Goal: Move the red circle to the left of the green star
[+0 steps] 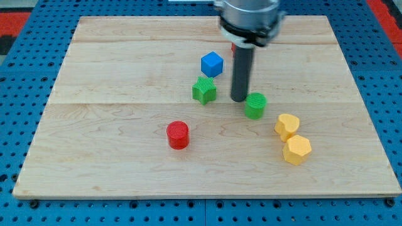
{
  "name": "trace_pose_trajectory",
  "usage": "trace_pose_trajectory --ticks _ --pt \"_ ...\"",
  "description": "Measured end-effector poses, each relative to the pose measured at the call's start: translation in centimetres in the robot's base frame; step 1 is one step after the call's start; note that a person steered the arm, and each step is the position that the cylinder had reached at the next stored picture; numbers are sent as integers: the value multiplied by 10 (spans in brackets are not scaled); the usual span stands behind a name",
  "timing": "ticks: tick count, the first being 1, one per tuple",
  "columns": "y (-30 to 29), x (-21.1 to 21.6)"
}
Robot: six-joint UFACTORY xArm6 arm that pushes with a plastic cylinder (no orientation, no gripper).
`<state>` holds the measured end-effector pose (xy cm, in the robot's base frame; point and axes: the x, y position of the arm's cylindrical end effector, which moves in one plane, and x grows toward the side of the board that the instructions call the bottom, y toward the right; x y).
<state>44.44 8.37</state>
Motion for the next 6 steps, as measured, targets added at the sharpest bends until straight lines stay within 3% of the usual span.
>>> trace_pose_trajectory --ticks 1,3,4,5,6 --pt "8 33" --pt "-17 38" --pt "-28 118" --pt "-89 134" --pt "-111 108"
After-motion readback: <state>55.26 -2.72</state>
